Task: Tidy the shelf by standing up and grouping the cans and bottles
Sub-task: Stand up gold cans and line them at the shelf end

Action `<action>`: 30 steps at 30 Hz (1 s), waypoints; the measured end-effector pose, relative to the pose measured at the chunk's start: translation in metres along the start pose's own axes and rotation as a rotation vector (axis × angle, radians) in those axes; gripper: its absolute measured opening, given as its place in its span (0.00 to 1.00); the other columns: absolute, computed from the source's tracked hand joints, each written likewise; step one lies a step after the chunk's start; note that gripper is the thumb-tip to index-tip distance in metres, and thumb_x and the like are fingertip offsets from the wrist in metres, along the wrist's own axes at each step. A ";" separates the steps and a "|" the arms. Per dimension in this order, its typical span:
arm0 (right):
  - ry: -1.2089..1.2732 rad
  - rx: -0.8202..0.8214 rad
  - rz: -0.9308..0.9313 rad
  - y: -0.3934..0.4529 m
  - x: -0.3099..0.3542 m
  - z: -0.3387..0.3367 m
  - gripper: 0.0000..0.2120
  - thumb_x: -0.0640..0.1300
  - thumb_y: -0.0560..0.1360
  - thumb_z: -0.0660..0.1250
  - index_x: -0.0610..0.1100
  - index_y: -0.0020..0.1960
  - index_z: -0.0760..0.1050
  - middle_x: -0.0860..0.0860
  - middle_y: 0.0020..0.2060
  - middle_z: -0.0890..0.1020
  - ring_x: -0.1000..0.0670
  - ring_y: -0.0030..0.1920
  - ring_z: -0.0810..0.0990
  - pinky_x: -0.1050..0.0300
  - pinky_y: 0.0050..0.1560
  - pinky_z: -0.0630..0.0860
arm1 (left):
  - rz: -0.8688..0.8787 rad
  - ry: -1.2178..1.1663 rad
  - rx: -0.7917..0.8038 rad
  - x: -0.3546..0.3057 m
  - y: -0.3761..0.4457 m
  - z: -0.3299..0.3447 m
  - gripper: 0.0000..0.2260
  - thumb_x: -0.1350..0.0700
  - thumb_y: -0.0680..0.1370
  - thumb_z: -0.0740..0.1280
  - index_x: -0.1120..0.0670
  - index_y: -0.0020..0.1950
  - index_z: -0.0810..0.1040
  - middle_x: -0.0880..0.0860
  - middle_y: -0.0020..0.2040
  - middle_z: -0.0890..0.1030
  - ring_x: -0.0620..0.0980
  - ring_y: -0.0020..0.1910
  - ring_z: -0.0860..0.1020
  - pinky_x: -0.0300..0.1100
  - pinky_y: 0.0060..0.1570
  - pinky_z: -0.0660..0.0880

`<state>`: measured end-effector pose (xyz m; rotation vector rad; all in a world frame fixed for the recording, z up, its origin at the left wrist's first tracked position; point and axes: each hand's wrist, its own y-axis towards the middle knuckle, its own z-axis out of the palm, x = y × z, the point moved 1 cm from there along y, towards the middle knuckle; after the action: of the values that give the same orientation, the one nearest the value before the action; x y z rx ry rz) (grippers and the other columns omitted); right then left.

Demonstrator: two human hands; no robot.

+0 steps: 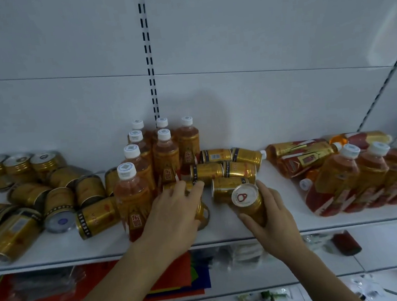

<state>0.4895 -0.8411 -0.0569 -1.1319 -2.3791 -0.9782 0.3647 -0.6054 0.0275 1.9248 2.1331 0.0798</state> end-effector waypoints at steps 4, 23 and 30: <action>0.172 -0.022 0.108 -0.004 0.004 0.011 0.44 0.65 0.75 0.71 0.58 0.84 0.54 0.62 0.71 0.69 0.65 0.67 0.69 0.77 0.60 0.66 | -0.010 -0.172 0.020 -0.002 0.009 0.009 0.41 0.49 0.80 0.73 0.42 0.85 0.49 0.45 0.79 0.61 0.48 0.79 0.59 0.43 0.75 0.63; 0.292 -0.061 0.051 -0.028 0.072 0.026 0.41 0.56 0.68 0.84 0.54 0.75 0.69 0.59 0.63 0.76 0.55 0.64 0.77 0.57 0.60 0.78 | -0.374 -0.883 -0.383 -0.020 -0.068 0.039 0.25 0.43 0.74 0.78 0.32 0.66 0.71 0.28 0.62 0.76 0.29 0.65 0.74 0.25 0.60 0.71; 0.376 -0.023 -0.022 -0.048 0.178 0.060 0.39 0.64 0.67 0.76 0.59 0.74 0.67 0.64 0.63 0.74 0.57 0.65 0.77 0.54 0.62 0.80 | -0.426 -0.875 -0.624 0.043 -0.142 0.010 0.25 0.30 0.72 0.73 0.22 0.66 0.67 0.36 0.64 0.78 0.37 0.64 0.78 0.31 0.59 0.76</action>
<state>0.3394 -0.7227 -0.0231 -0.8421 -2.0860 -1.1168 0.2261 -0.5810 -0.0195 0.8745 1.5799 -0.1407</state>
